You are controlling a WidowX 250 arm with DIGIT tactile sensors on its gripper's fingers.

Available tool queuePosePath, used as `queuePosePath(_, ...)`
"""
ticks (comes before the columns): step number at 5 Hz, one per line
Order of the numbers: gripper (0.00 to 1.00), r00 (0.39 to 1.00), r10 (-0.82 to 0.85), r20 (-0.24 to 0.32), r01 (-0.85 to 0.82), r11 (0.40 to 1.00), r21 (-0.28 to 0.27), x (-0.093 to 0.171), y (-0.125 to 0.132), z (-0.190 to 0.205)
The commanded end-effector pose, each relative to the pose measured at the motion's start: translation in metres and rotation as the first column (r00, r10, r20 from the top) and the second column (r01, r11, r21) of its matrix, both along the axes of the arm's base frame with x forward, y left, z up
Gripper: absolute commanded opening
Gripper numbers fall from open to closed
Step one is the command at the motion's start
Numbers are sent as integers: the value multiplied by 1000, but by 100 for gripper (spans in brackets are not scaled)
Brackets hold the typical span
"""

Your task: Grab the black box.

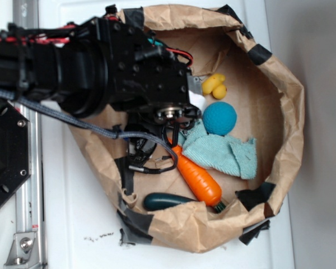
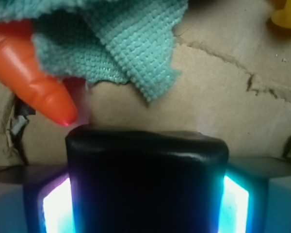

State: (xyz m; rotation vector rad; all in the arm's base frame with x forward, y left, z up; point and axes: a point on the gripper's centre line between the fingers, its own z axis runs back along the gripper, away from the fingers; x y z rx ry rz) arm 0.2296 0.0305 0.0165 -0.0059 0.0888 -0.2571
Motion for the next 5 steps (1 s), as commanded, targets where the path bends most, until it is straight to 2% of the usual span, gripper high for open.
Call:
queuePosePath(1,0,992,66,108,-63,998,-25,4,11,61)
queuePosePath(2,0,982,121,148,-114,992,-56,4,16,109)
queuePosePath(3,0,974,150,172,-142,988,-62,12,13,149)
queuePosePath(4,0,982,147,120,-141,988,-55,17,5,152)
queuePosePath(5,0,984,145,100,-145,989,-13,19,-2,138)
